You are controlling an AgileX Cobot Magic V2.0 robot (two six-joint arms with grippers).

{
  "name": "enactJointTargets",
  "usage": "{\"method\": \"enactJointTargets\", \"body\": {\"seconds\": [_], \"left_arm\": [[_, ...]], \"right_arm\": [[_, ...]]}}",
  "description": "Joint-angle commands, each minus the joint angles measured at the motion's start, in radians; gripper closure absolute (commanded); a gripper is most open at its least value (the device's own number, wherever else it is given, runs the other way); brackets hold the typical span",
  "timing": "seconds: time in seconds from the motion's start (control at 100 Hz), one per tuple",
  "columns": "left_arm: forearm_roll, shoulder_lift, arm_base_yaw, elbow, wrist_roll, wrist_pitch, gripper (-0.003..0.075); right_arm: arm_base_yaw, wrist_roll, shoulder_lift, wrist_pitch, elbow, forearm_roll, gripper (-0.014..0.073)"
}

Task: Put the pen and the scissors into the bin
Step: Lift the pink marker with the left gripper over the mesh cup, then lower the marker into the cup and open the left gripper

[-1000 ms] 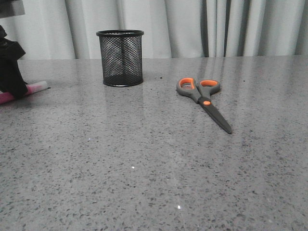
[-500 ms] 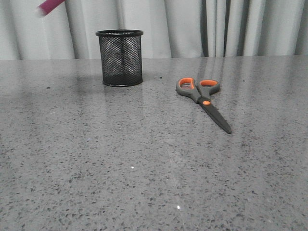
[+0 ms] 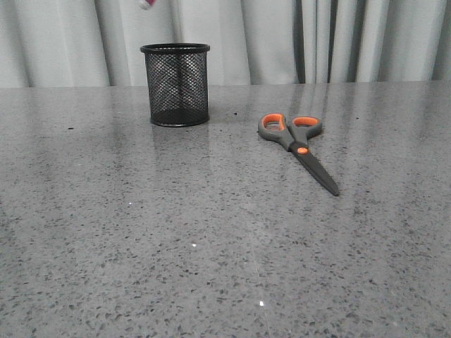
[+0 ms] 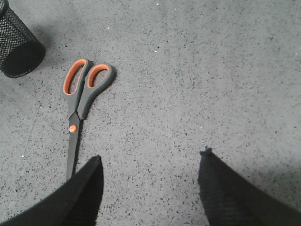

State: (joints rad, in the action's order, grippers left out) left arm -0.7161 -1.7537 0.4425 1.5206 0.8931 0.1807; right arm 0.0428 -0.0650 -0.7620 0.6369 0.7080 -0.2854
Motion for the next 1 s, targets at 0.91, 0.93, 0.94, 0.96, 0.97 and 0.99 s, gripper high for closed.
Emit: {"method": "enactJointTargets", "body": {"seconds": [0.91,0.93,0.94,0.96,0.97,0.99], "left_arm": [[-0.023,0.016,0.003,0.052,0.003,-0.032,0.0290],[-0.023,0.025,-0.001,0.052,0.003,-0.032,0.0290],[-0.020,0.035,-0.005,0.052,0.003,-0.029,0.0290],[-0.018,0.050,-0.006,0.052,0.003,-0.025,0.0290],[-0.016,0.055,-0.011,0.052,0.003,-0.023,0.0290],[-0.010,0.070,-0.018,0.052,0.003,-0.014,0.0290]], "right_arm": [[-0.002,-0.014,-0.003,-0.045,0.038,-0.011,0.0193],[-0.002,-0.014,-0.003,-0.045,0.038,-0.011,0.0193],[-0.002,-0.014,-0.003,-0.045,0.038,-0.011,0.0193],[-0.002,-0.014,-0.003,-0.043,0.038,-0.011,0.0193],[-0.002,-0.014,-0.003,-0.043,0.038,-0.011,0.0193],[-0.002,-0.014,-0.003,-0.043,0.038,-0.011,0.0193]]}}
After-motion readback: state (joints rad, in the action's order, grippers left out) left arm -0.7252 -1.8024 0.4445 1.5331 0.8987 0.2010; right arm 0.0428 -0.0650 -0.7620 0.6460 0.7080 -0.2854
